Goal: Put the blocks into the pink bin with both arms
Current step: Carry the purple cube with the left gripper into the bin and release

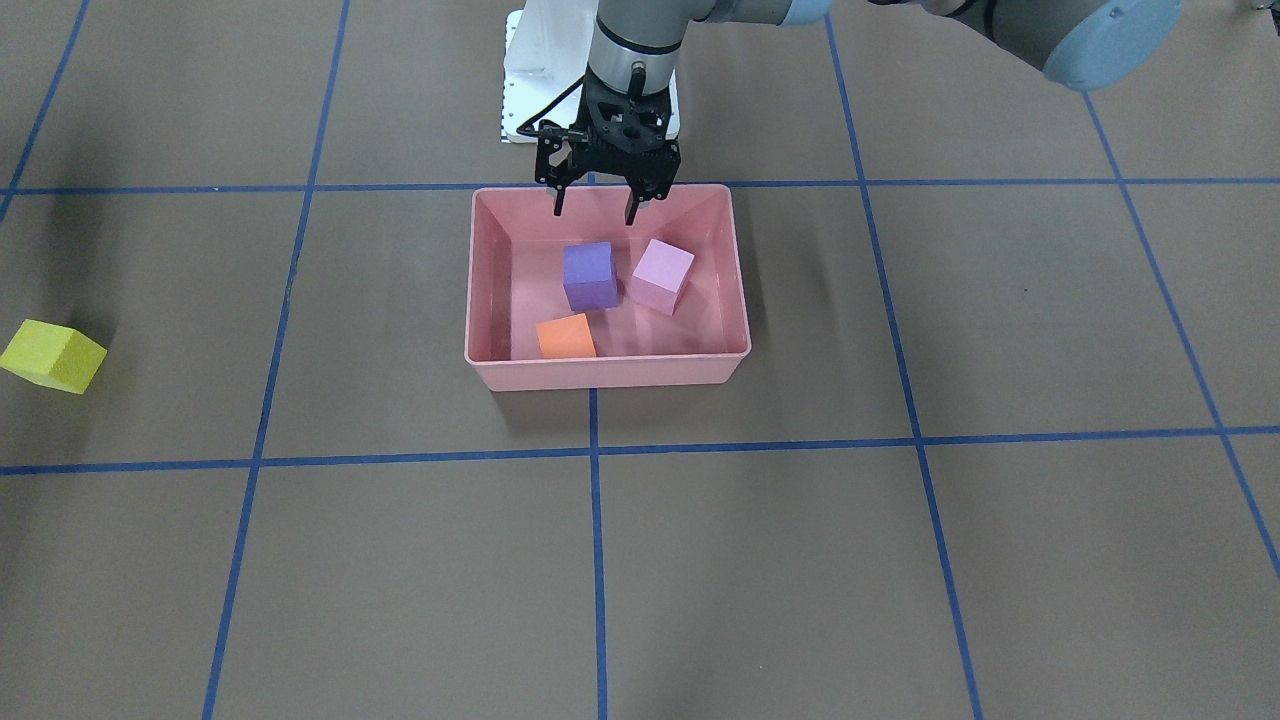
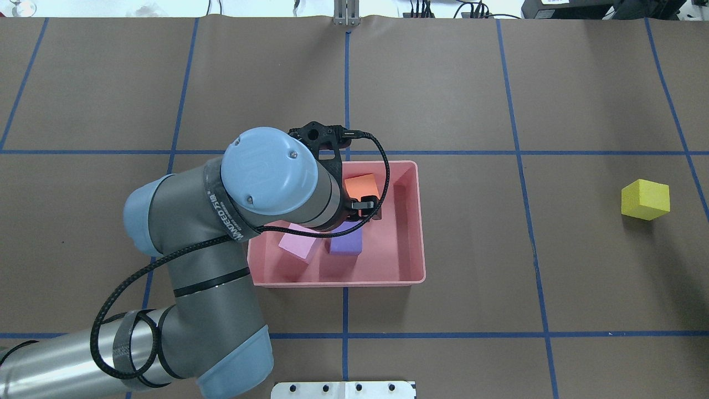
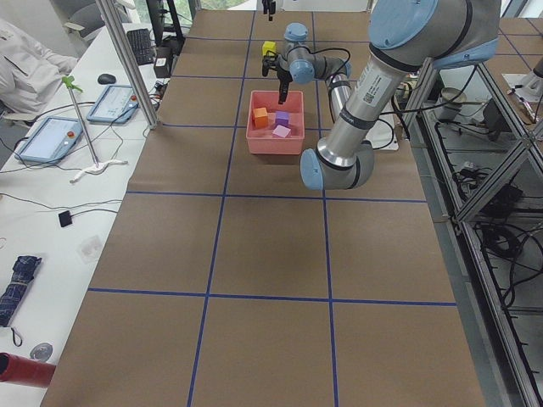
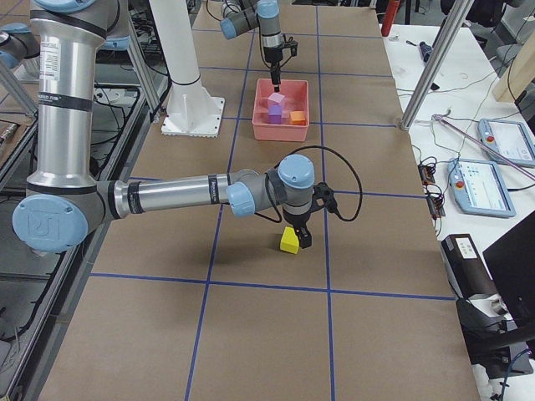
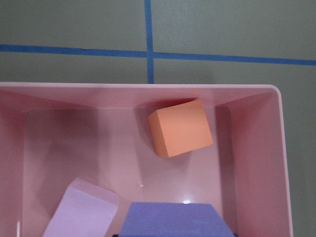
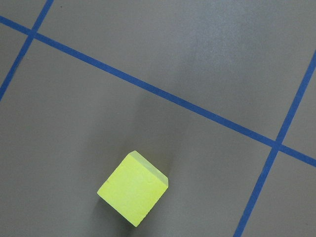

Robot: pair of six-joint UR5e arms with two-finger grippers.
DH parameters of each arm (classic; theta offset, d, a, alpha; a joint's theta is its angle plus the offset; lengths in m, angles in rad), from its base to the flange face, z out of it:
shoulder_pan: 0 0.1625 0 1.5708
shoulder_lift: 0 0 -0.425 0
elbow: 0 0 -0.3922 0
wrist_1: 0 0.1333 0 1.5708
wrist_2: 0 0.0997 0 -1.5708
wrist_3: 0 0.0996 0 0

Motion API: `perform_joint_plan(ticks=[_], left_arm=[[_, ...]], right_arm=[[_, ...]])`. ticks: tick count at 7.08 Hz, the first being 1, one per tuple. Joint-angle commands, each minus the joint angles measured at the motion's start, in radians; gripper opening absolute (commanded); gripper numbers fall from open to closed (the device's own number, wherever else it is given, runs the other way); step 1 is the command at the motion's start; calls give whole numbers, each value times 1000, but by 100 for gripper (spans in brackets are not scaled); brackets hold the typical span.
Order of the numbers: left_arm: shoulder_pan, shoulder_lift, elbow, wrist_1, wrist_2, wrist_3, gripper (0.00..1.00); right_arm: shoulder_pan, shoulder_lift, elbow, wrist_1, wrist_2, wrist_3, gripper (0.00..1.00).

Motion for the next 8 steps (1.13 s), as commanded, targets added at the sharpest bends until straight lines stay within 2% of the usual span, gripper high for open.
perform_joint_plan(ticks=[1,2,5,7,8], left_arm=[[-1,4,-109,113,30,109,100],[-14,27,-127,123,30,125,100],[-11,29,-127,121,30,126,100],[-8,29,-121,120,30,126,100],[-6,29,-121,121,30,126,100]], right_arm=[[-3,-55,-34,194,-15,273,98],[-35,-57,-41,248,-65,437,97],[-278,-63,-54,443,-303,867,96],[-305,-69,-97,532,-340,940,96],[-323,-69,-97,535,-365,975,96]])
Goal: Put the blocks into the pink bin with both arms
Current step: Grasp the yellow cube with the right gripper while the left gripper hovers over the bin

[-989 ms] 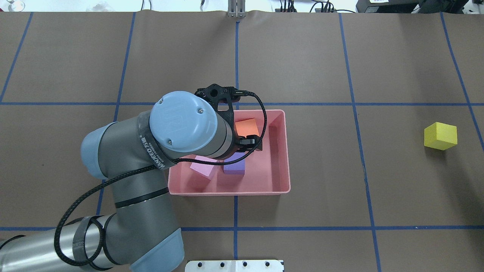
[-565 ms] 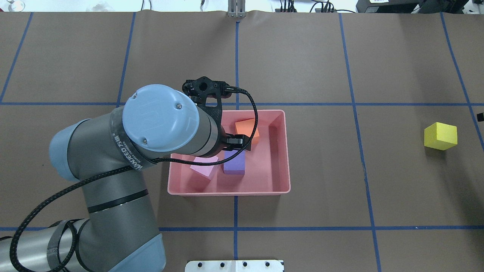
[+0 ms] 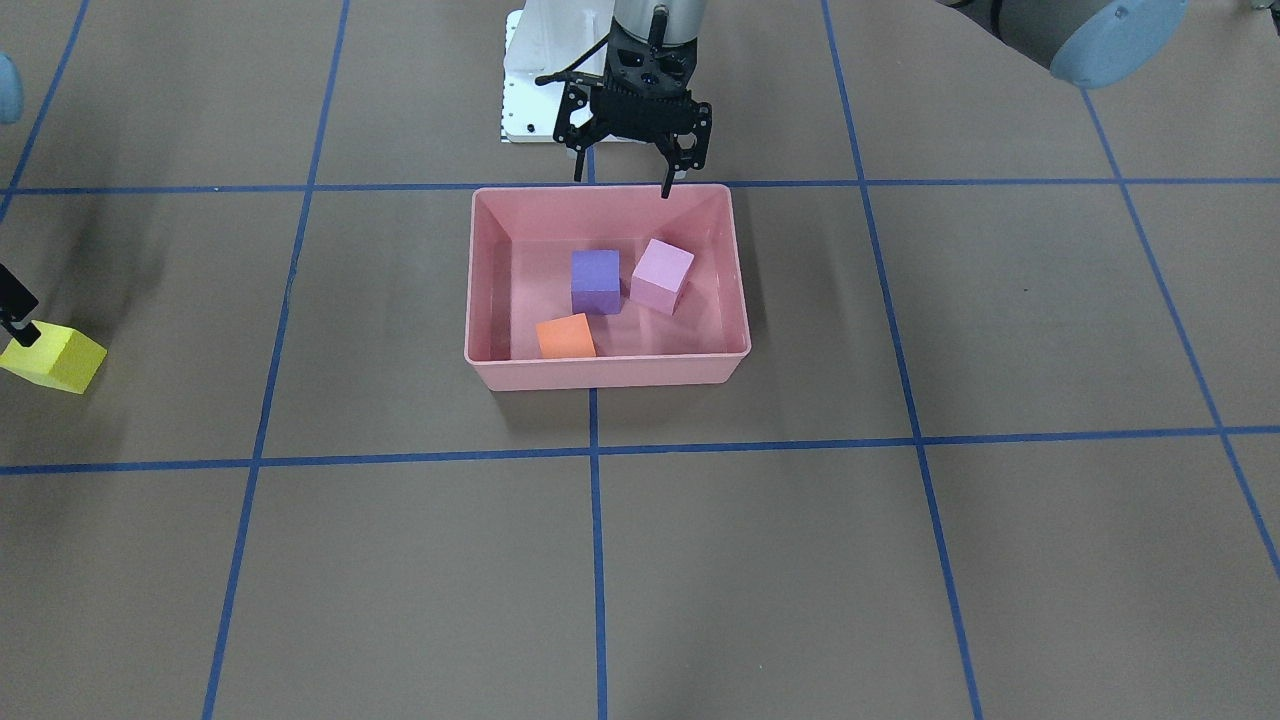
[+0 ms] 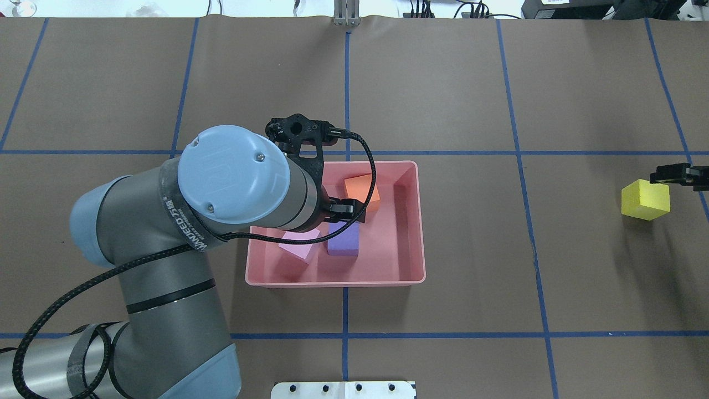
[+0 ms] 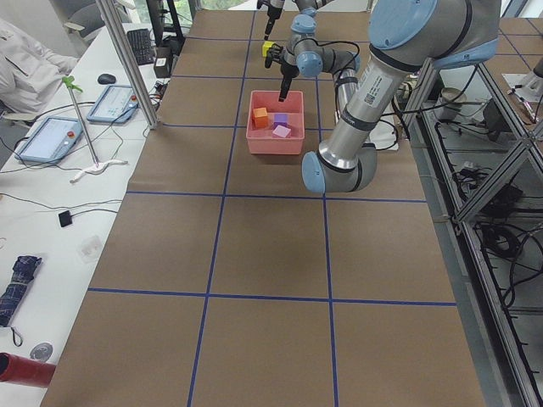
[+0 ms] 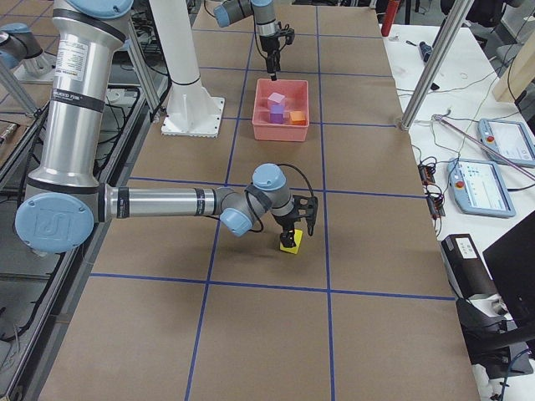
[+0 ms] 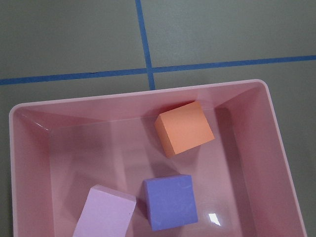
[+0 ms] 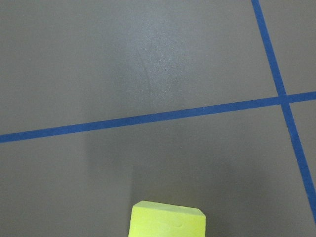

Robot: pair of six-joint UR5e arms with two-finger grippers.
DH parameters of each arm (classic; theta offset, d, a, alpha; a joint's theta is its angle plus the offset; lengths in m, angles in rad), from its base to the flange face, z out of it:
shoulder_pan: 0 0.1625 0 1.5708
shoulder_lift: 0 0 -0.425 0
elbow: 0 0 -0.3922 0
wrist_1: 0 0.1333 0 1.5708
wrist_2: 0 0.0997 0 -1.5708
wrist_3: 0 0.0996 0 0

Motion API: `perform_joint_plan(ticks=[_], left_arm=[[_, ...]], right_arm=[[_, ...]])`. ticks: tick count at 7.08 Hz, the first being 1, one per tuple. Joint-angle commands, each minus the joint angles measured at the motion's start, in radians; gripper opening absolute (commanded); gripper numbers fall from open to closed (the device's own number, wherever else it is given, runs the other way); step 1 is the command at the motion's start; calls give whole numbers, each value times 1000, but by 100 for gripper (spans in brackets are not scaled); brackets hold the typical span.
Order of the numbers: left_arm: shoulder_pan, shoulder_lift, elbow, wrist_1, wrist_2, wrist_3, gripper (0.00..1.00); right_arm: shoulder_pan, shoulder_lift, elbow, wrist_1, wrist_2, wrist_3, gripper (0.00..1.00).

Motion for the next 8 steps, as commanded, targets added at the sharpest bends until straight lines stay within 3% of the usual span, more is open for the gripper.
perform_joint_plan(ticks=[1,8], left_arm=[[2,2,3,-1,0,0,100],[4,3,7,-2,2,0,100]], right_arm=[[-47,-1,-9,23,-59,70,97],[-144,-24,-62,80,-141,54,99]])
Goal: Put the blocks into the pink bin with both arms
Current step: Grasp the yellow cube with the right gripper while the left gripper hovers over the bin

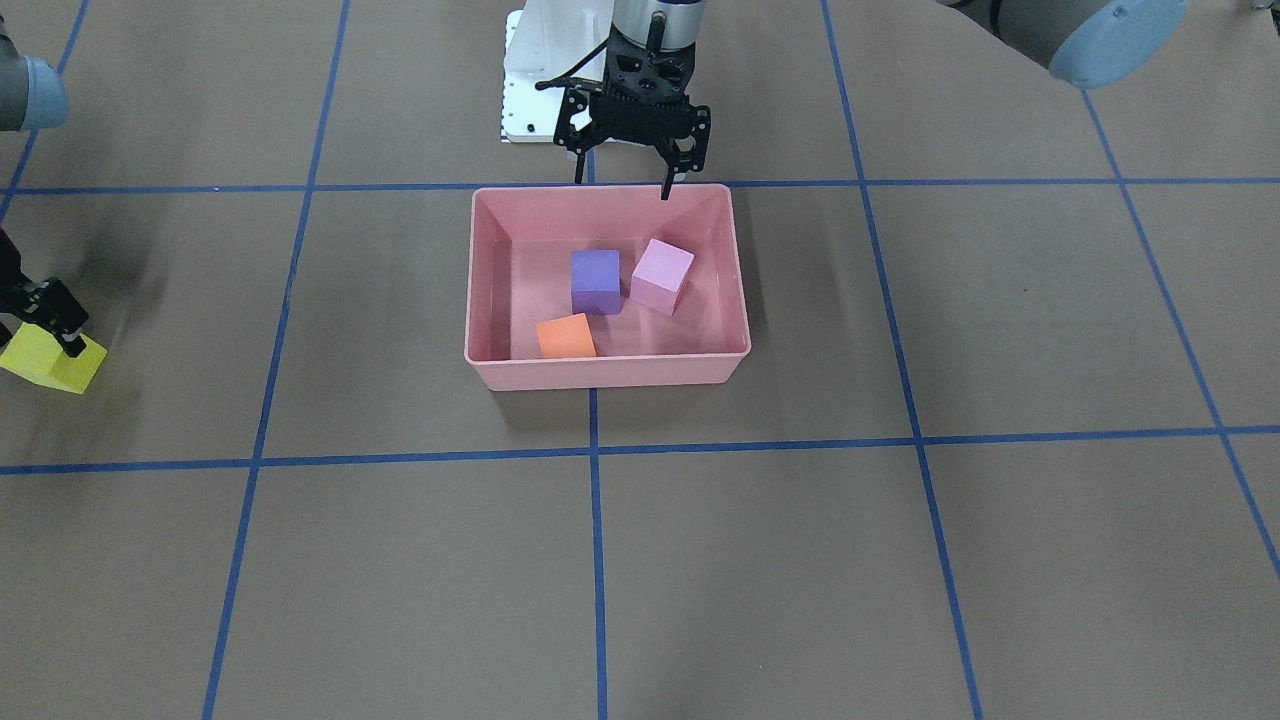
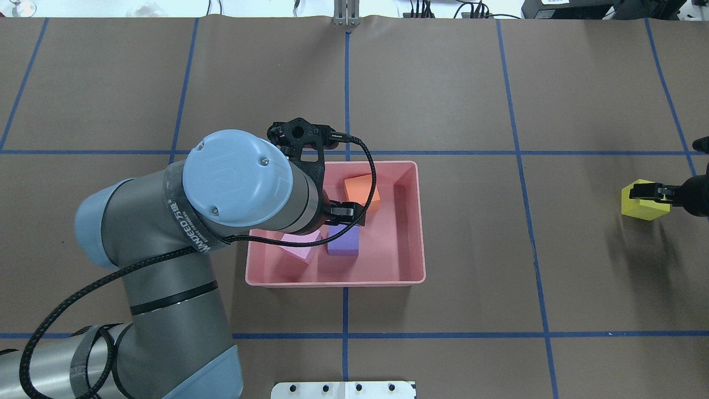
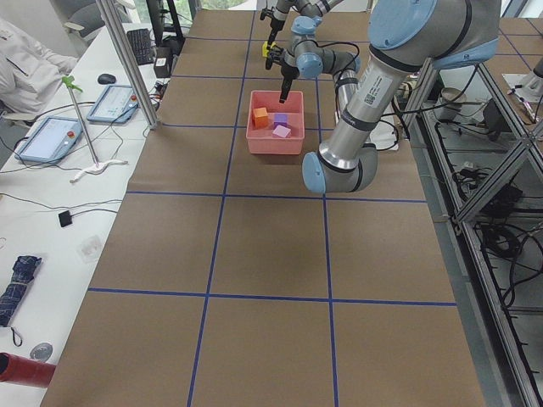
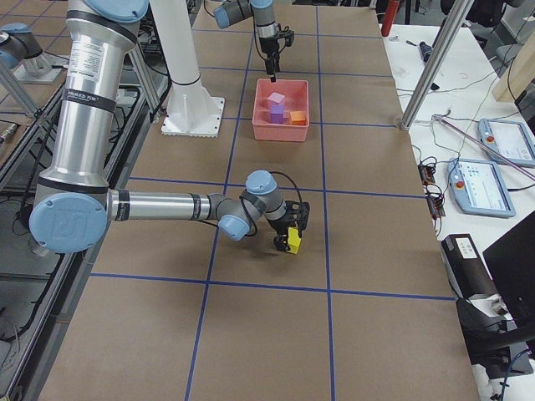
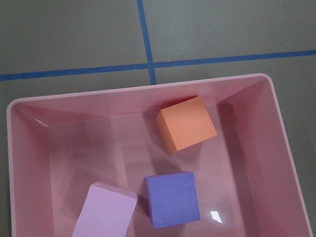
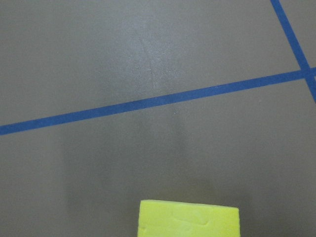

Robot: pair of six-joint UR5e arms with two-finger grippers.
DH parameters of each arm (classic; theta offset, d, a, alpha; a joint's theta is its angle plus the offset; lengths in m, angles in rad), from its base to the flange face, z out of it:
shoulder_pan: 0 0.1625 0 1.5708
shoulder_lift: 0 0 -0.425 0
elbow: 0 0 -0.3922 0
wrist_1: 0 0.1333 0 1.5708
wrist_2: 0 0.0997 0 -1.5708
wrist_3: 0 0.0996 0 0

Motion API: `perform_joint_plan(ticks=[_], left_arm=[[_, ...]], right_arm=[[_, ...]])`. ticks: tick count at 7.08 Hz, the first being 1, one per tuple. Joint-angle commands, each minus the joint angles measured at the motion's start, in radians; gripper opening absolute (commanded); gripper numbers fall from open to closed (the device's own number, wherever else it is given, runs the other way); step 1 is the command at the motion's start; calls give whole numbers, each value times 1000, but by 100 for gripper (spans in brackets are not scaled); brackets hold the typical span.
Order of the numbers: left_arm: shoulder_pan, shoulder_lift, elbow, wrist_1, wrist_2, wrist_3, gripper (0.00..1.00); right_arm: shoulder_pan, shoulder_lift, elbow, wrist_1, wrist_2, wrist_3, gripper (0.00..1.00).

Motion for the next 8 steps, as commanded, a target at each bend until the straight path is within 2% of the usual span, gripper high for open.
perform_joint_plan(ticks=[1,2,5,7,8], left_arm=[[-1,2,0,0,1,0,100],[-2,2,0,0,1,0,100],[-4,2,-1,0,1,0,100],[-42,37,-33,8,-5,81,100],[-116,112,-79,6,-79,186,100]], right_arm=[[-21,-8,-18,1,-15,-31,99],[-43,-3,-19,1,-42,-30,95],[-44,3,-12,1,-44,-45,4],[-46,29,31,-2,-38,-70,0],[-44,64,48,-11,-30,-70,0]])
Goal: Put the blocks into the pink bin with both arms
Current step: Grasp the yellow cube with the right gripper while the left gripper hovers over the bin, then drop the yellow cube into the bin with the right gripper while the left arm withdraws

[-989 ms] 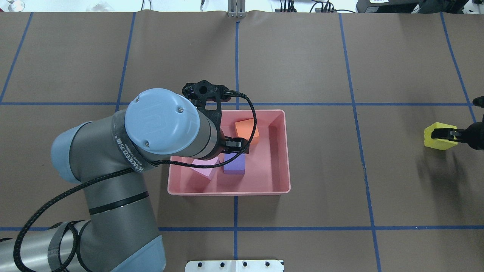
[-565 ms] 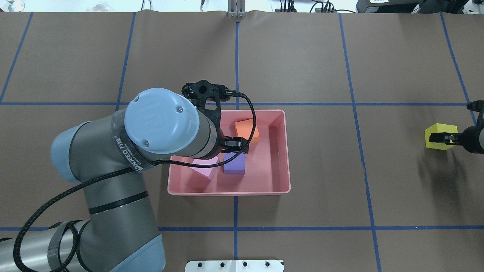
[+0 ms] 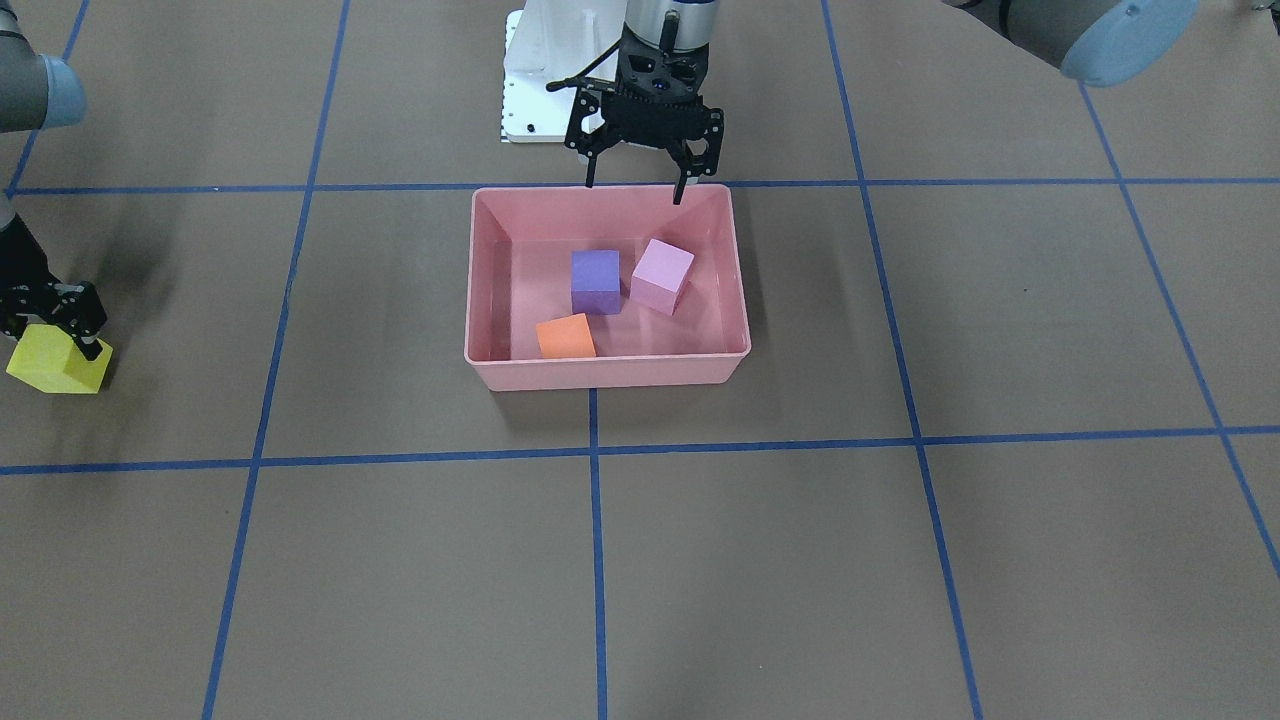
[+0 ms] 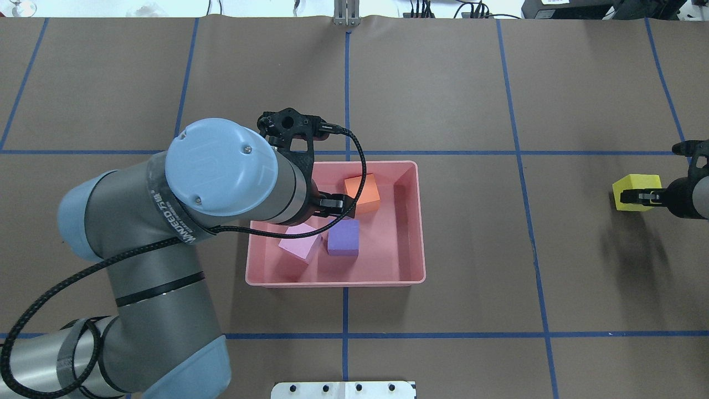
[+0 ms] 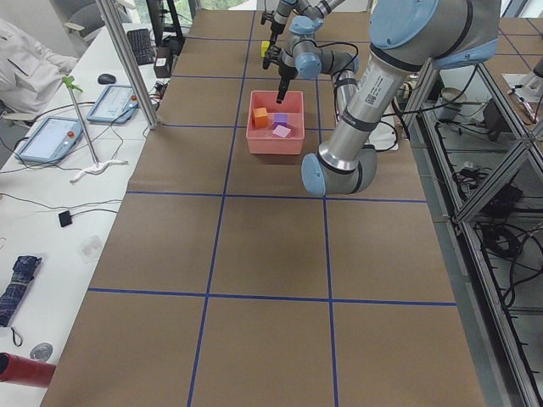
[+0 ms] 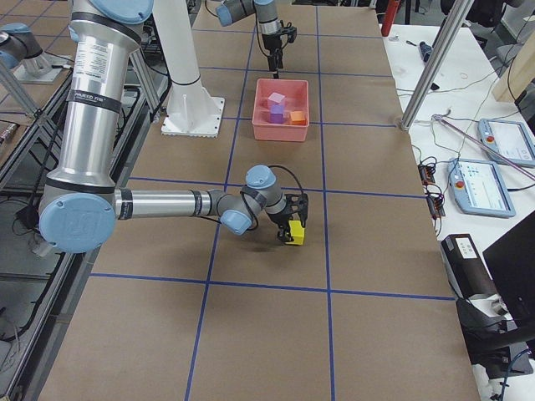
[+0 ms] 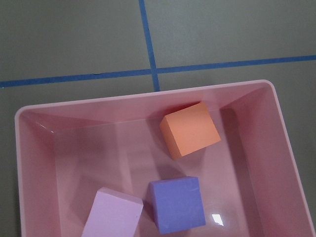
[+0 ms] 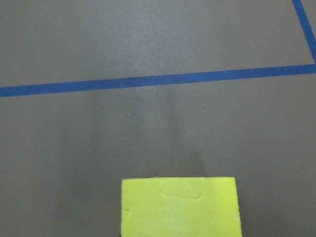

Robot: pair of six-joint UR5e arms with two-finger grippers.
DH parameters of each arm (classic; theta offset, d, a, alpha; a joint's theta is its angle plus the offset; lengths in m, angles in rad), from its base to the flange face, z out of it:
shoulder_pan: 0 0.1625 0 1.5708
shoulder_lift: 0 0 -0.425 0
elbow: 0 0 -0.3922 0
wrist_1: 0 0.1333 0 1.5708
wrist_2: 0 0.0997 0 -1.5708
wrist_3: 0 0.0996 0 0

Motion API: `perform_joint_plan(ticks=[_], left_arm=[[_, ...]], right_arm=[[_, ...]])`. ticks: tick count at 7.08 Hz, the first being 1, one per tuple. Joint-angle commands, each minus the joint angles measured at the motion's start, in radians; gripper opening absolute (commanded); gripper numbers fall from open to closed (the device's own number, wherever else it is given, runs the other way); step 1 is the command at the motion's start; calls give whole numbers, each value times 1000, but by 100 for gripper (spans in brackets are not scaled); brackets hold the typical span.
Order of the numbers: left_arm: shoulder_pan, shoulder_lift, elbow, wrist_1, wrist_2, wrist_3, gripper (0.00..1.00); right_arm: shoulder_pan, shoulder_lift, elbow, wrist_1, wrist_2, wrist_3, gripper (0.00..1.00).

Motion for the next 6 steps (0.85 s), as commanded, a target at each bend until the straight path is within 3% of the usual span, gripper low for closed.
perform_joint_plan(ticks=[1,2,4,6], left_arm=[[-168,167,-77,-5,-172,258,100],[-265,252,-100,-10,-234,405,100],[-449,385,-95,-15,-337,680,100],[-593,485,-79,-16,-406,895,100]], right_arm=[[1,68,33,-11,15,-2,0],[1,105,71,-53,47,-1,0],[-19,218,279,-402,79,15,0],[-103,385,375,-593,72,164,0]])
